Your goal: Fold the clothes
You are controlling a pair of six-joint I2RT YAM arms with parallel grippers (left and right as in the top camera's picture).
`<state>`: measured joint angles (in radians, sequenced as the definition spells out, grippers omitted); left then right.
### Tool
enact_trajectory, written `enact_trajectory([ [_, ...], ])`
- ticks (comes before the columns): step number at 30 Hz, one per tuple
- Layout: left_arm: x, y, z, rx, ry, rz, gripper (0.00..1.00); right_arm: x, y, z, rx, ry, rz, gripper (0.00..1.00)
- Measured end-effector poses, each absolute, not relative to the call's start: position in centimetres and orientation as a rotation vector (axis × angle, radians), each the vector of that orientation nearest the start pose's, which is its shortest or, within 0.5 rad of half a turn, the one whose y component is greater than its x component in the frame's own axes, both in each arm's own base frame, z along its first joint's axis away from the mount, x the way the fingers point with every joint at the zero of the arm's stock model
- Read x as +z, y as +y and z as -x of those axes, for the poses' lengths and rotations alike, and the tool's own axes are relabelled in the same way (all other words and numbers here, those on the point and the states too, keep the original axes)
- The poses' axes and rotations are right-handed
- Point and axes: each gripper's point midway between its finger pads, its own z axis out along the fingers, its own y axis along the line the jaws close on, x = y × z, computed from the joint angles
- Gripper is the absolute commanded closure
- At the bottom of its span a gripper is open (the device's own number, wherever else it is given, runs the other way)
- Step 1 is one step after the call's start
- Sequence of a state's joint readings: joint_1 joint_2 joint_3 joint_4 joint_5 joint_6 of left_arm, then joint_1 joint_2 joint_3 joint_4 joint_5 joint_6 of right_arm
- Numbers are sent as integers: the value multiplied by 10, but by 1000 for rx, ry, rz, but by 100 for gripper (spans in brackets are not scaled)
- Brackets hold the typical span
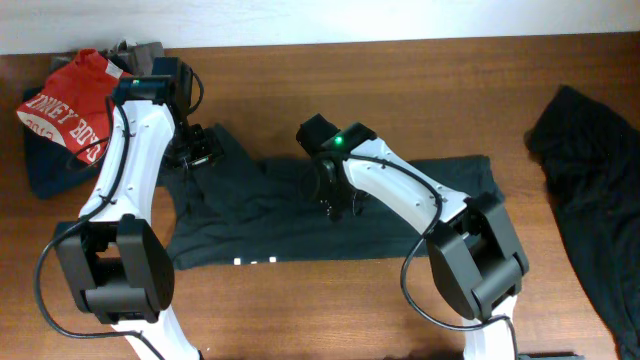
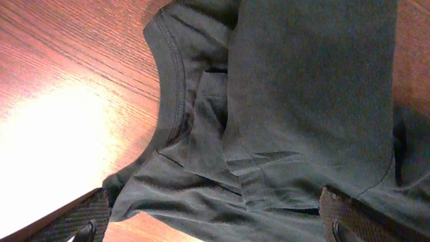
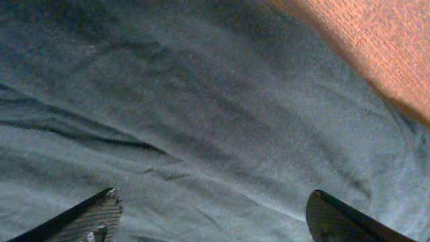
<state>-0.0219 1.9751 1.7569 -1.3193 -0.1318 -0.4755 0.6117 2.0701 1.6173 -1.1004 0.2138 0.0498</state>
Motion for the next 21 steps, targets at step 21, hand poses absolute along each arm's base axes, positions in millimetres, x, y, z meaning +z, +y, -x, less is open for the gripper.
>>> enact_trajectory([
  [21,117,14,-384,185,2995,694,1,15,196,-346,-351,2966,865,59],
])
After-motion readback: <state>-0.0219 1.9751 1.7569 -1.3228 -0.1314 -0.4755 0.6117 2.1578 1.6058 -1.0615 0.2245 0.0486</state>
